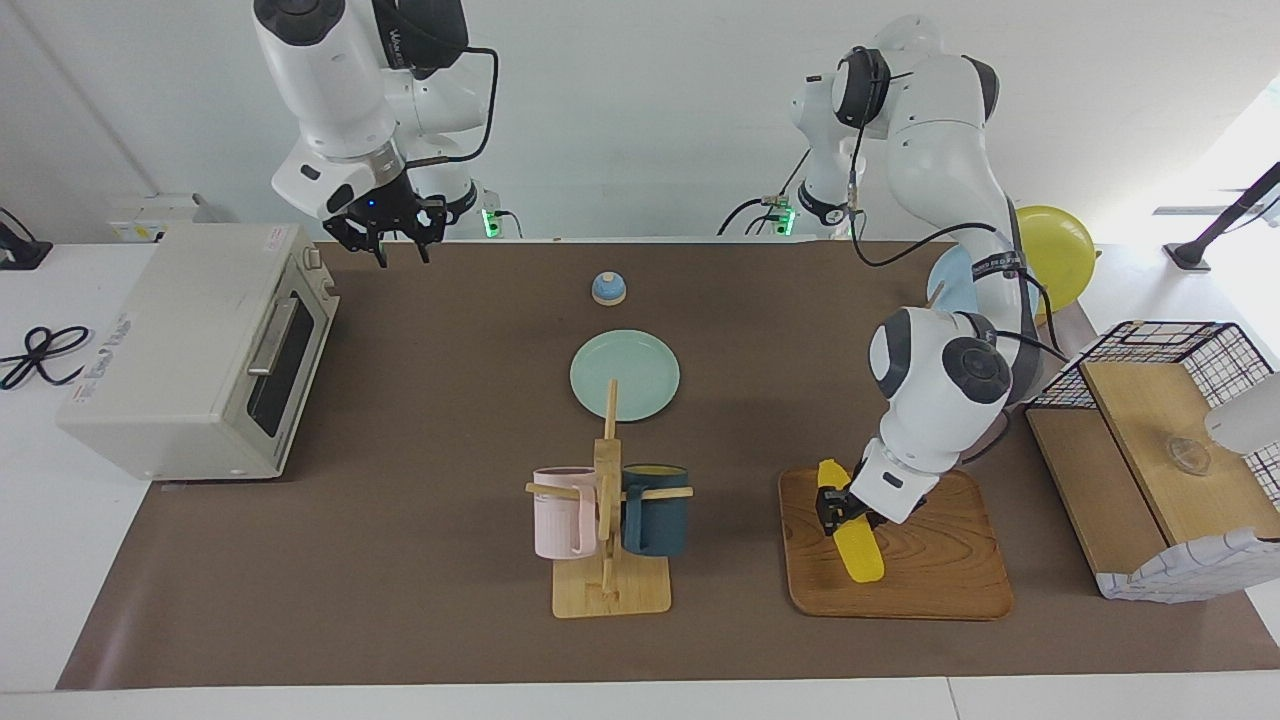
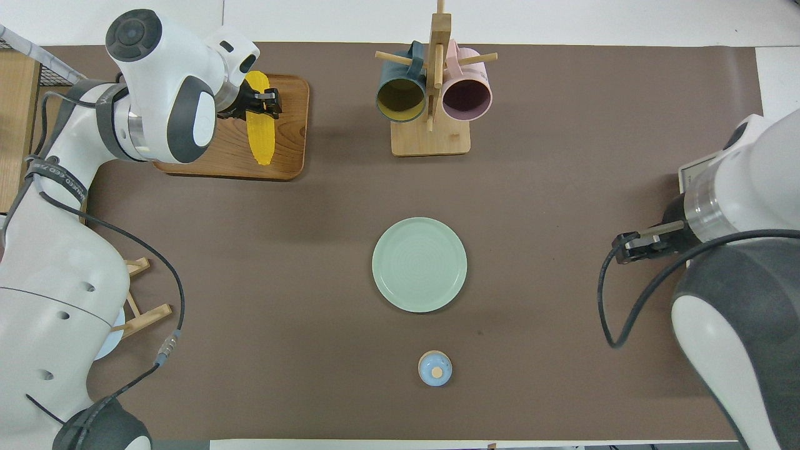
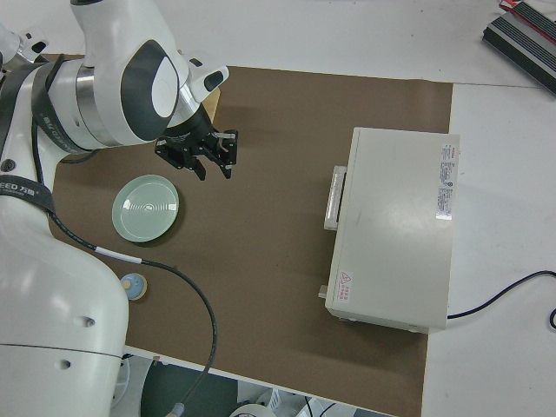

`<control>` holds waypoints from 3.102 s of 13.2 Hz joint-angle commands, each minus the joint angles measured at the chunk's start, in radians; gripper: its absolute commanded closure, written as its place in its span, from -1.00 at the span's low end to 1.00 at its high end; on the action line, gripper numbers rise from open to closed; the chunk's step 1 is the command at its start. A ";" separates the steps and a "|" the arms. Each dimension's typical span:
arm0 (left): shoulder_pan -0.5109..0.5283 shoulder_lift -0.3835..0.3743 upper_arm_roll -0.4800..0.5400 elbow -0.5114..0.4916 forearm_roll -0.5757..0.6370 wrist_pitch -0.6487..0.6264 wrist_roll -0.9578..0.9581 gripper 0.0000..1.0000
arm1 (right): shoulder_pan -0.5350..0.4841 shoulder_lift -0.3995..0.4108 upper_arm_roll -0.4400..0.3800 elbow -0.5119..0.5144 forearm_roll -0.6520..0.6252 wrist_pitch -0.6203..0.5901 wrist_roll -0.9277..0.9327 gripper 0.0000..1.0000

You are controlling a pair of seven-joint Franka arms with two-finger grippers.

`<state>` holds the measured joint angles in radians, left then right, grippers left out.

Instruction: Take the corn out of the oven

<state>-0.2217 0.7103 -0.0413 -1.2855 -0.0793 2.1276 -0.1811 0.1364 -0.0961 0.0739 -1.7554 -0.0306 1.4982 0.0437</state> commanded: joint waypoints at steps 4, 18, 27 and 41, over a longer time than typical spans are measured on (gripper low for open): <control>0.021 0.070 -0.009 0.061 0.016 0.005 0.052 1.00 | -0.078 0.018 -0.003 0.017 0.090 -0.002 0.033 -1.00; 0.024 0.023 0.000 0.038 0.004 -0.043 0.095 -1.00 | -0.110 0.088 -0.002 0.102 0.031 -0.018 0.012 -1.00; 0.094 -0.300 0.044 -0.032 0.019 -0.369 0.095 -1.00 | -0.095 0.055 -0.083 0.099 0.040 -0.035 -0.050 -1.00; 0.093 -0.784 0.044 -0.401 0.033 -0.608 0.074 -1.00 | -0.104 0.035 -0.121 0.090 0.044 -0.032 -0.074 -1.00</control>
<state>-0.1243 -0.0613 0.0103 -1.6575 -0.0655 1.4804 -0.0935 0.0355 -0.0471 -0.0452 -1.6610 0.0152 1.4828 -0.0171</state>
